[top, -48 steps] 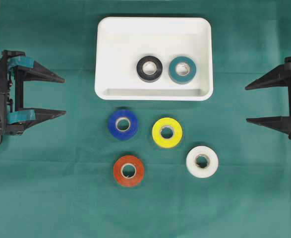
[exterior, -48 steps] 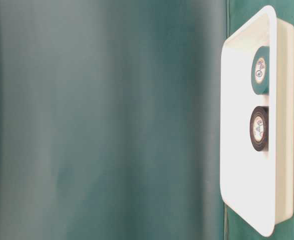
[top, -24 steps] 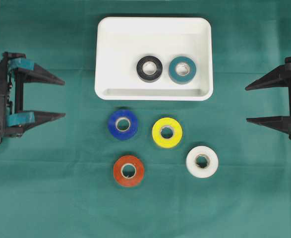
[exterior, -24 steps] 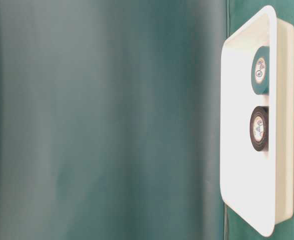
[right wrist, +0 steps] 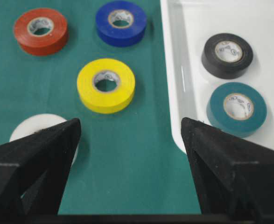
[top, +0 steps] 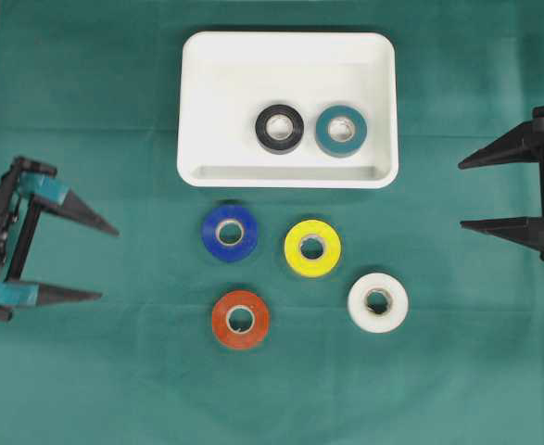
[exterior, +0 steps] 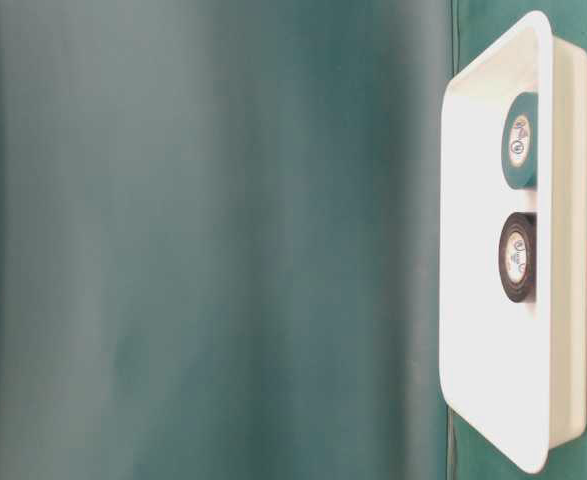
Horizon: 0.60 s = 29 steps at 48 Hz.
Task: Pick up the tape from a random location and place it into the white case.
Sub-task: 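Move the left gripper over the red tape roll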
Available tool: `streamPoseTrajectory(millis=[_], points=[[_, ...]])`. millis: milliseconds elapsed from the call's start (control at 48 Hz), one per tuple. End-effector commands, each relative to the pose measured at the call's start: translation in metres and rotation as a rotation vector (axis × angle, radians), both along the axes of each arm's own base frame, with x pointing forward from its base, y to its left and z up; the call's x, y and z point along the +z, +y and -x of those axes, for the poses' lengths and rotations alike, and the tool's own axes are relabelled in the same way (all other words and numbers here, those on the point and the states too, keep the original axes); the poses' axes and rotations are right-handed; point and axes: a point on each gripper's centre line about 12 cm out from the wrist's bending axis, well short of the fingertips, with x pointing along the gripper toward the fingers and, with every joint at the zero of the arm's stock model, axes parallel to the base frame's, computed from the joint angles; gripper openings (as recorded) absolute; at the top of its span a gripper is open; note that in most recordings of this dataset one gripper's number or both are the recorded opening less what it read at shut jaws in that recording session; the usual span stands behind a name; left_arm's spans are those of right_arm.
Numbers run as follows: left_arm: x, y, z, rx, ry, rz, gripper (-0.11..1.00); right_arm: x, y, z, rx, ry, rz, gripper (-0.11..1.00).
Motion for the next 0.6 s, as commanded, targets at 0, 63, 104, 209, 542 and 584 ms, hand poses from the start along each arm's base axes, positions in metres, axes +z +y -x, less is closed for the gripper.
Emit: streamPoseTrajectory(millis=[0,63,104,209,542,584], points=[[0.005,-0.007,0.000,-0.030,-0.016,0.006,0.89,0.008,0.000,-0.003,0.000,-0.021,-0.001,0.82],[0.004,-0.009,0.000,-0.039,-0.009,0.004,0.89,0.009,0.000,-0.003,0.000,-0.025,-0.001,0.82],[0.004,-0.008,0.000,-0.038,-0.009,0.004,0.89,0.009,0.000,-0.003,0.000,-0.025,-0.001,0.82],[0.003,-0.009,-0.001,-0.039,-0.006,0.003,0.89,0.010,0.000,-0.004,0.002,-0.028,-0.001,0.82],[0.009,-0.014,-0.019,-0.039,-0.068,0.019,0.89,0.010,0.000,-0.005,0.000,-0.026,-0.001,0.82],[0.009,-0.015,-0.023,-0.040,-0.070,0.018,0.89,0.010,0.000,-0.005,0.000,-0.025,-0.001,0.82]])
